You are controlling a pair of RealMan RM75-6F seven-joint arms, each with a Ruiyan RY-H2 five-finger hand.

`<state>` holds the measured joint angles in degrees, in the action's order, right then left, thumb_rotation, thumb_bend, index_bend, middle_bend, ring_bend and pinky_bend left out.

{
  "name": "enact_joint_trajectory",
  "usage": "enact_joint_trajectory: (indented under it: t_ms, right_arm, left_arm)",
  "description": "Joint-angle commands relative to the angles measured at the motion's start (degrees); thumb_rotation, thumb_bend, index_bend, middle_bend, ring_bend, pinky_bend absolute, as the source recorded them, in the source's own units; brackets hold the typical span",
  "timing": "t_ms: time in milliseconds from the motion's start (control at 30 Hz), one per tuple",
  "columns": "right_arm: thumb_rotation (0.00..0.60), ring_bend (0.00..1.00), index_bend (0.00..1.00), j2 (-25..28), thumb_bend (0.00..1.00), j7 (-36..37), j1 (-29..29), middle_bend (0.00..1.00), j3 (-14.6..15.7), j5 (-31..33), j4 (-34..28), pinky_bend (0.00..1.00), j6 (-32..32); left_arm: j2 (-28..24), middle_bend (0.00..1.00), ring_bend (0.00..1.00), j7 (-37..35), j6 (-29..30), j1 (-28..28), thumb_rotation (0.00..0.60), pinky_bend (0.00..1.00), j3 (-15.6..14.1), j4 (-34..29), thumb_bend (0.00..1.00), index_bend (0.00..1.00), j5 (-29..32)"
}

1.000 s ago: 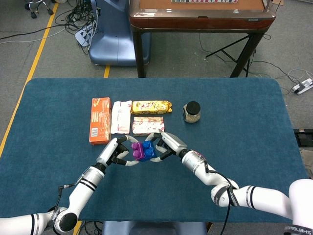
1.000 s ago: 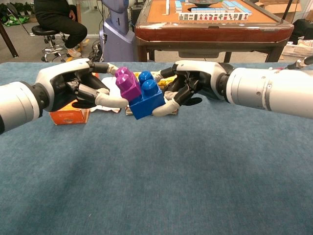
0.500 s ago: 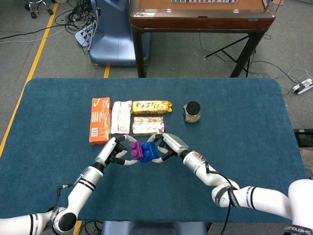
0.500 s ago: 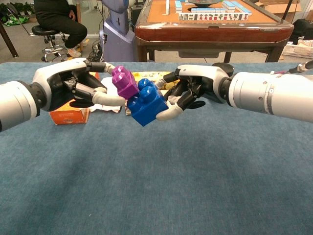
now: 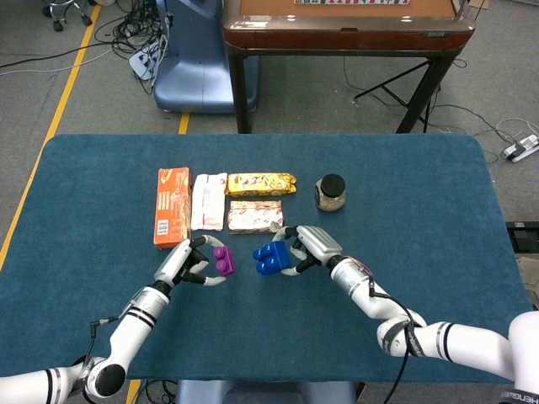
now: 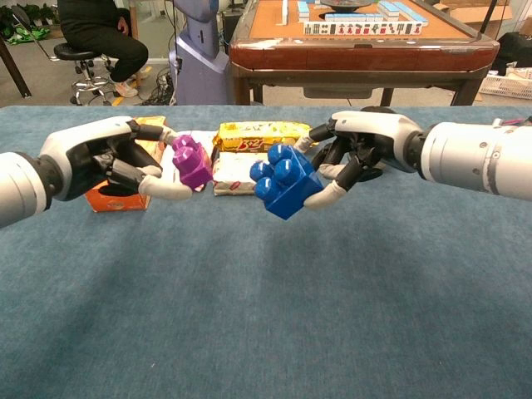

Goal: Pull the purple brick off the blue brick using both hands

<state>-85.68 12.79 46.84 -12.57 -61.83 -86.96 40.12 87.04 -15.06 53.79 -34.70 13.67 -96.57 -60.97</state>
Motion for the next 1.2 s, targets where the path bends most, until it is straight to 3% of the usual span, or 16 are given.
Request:
enact_joint_trajectory:
  t_ms: [33, 333, 433, 500, 567, 667, 733, 833, 967, 1200]
  right_arm:
    - [0.600, 1.00, 0.65, 1.4, 0.35, -5.8, -0.5, 1.00, 1.6, 1.5, -0.4, 1.00, 2.6]
    - [0.600, 1.00, 0.65, 0.4, 0.38, -19.6, -0.4, 0.98, 4.0, 5.5, 0.9, 1.00, 7.7]
    - [0.600, 1.00, 0.63, -0.2, 0.32, -23.6, -0.2, 0.97, 4.9, 6.0, 1.6, 1.00, 9.0]
    - [0.600, 1.00, 0.54, -0.3, 0.20, -25.3, -0.2, 0.95, 5.3, 6.2, 1.6, 1.00, 9.3]
    - [0.600, 1.00, 0.35, 0.1, 0.05, -26.7, -0.2, 0.93, 5.5, 6.4, 1.1, 1.00, 9.5]
    - [0.600, 0.98, 0.15, 1.0, 0.00, -28.5, -0.5, 0.90, 5.8, 6.1, -0.3, 1.00, 10.7]
    - [0.600, 0.97, 0.07, 1.8, 0.00, -29.5, -1.1, 0.88, 6.0, 5.4, -1.7, 1.00, 12.2]
    - [0.600, 0.94, 0.00, 3.4, 0.00, -30.5, -2.1, 0.85, 6.1, 4.2, -4.0, 1.00, 14.3]
    - [0.600, 0.89, 0.00, 6.9, 0.00, -31.7, -4.3, 0.80, 6.5, 1.8, -8.2, 0.95, 18.5]
    - [0.600, 0.73, 0.00, 14.2, 0.00, -32.2, -9.7, 0.64, 7.4, -3.1, -15.2, 0.81, 27.0]
  left_arm:
    - [0.0, 1.00, 0.97, 3.1, -0.6, -0.3, 0.600, 1.00, -1.9, 1.6, 0.18, 0.57, -0.5]
    - [3.4, 1.00, 0.95, 12.9, -1.3, -1.3, 0.600, 1.00, -6.7, 7.0, 0.18, 0.51, -1.3]
    - [4.3, 1.00, 0.95, 15.4, -1.7, -1.5, 0.600, 1.00, -7.8, 8.1, 0.18, 0.44, -1.1]
    - [4.5, 1.00, 0.94, 16.8, -2.1, -1.7, 0.600, 1.00, -8.2, 8.3, 0.17, 0.36, -0.7]
    - [4.2, 1.00, 0.93, 18.7, -2.7, -2.0, 0.600, 1.00, -8.6, 8.1, 0.13, 0.22, 0.2]
    - [3.5, 1.00, 0.92, 20.9, -3.0, -2.1, 0.600, 1.00, -8.8, 7.3, 0.07, 0.05, 1.9]
    - [2.8, 1.00, 0.92, 22.1, -2.6, -2.0, 0.600, 1.00, -8.8, 6.4, 0.05, 0.01, 2.9]
    - [1.7, 0.99, 0.91, 23.0, -1.8, -1.5, 0.600, 1.00, -8.7, 5.0, 0.04, 0.00, 4.2]
    - [-1.1, 0.97, 0.91, 23.6, 0.6, -0.1, 0.600, 1.00, -8.8, 2.6, 0.05, 0.00, 4.6]
    - [-7.7, 0.88, 0.84, 21.6, 6.6, 4.3, 0.600, 1.00, -9.2, -1.6, 0.05, 0.00, 2.2]
